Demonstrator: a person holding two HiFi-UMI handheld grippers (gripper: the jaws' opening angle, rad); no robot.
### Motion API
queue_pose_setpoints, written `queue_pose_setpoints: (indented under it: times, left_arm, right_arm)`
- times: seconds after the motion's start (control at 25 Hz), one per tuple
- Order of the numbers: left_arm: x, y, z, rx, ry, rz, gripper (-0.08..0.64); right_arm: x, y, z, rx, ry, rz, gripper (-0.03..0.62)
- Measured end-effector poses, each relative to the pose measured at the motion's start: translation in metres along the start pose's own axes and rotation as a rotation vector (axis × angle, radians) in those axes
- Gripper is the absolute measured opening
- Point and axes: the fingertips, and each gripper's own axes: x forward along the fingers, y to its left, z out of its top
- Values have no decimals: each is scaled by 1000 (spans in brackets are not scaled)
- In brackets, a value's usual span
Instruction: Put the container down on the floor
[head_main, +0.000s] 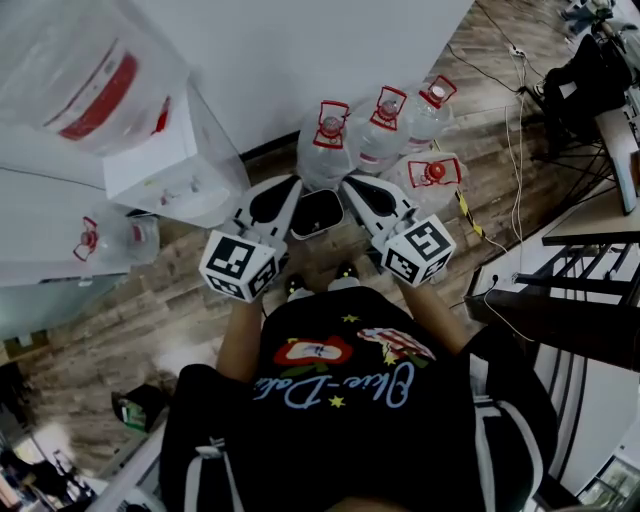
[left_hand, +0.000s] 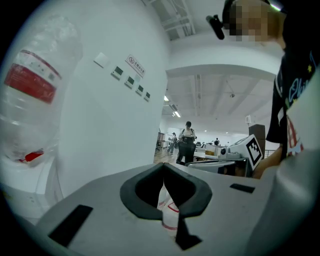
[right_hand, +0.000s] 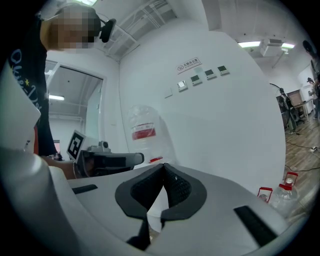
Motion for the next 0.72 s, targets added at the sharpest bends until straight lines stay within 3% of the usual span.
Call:
queue_pose_setpoints:
  times: [0.72]
  left_arm:
    - [3, -1, 3, -1, -5, 10, 3]
  right_arm:
    - [1, -6, 3, 0, -9, 1, -2]
